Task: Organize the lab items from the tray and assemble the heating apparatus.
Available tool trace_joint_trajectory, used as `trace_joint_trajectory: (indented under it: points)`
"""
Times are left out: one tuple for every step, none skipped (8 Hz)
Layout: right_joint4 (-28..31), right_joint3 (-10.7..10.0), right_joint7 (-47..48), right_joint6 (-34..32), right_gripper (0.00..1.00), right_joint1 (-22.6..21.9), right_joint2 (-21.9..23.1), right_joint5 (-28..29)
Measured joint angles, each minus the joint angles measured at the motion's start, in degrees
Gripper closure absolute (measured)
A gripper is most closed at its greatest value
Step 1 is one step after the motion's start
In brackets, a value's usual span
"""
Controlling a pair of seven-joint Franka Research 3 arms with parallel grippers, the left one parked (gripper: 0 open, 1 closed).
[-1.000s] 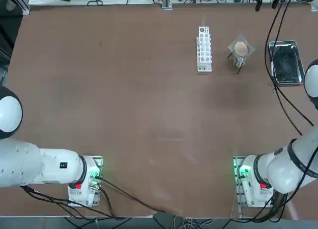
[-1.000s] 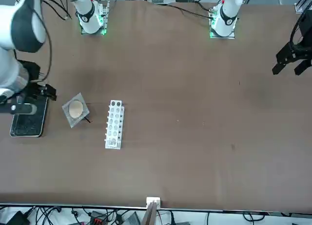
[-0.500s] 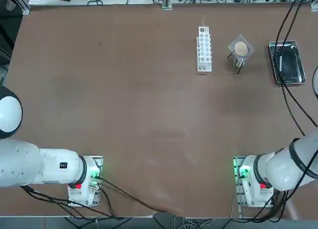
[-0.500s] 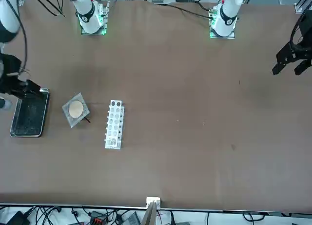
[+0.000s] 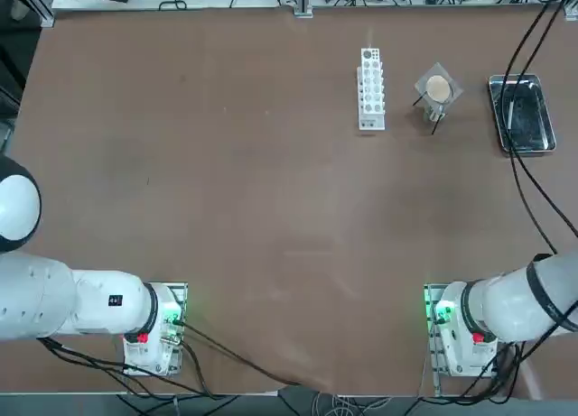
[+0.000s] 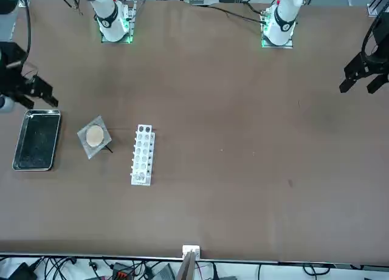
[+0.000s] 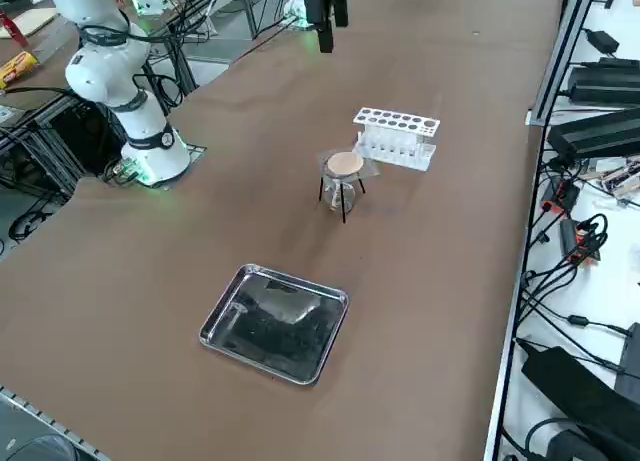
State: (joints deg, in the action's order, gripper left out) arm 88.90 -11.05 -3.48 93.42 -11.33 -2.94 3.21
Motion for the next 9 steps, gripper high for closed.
trace_joint_trajectory:
  points:
    - [1.45,2.98,0.0,-0.08,0.0,2.82,1.82,-0.02]
    - [2.84,5.21,0.0,-0.21,0.0,5.08,3.44,-0.02]
    - [4.3,7.0,0.0,-0.28,0.0,6.77,4.78,-0.03]
    - [5.55,8.19,0.17,-0.29,0.0,7.98,5.74,-0.03]
    - [6.14,8.65,0.65,-0.28,0.0,8.57,6.12,-0.06]
    - [6.41,8.79,1.4,-0.28,0.0,8.84,6.21,-0.59]
    - [6.51,8.85,1.88,-0.28,0.0,8.86,6.21,-2.03]
    - [6.55,8.99,2.26,-0.34,0.0,8.86,6.21,-3.34]
    - [6.55,9.07,2.52,-0.51,0.0,8.86,6.22,-3.63]
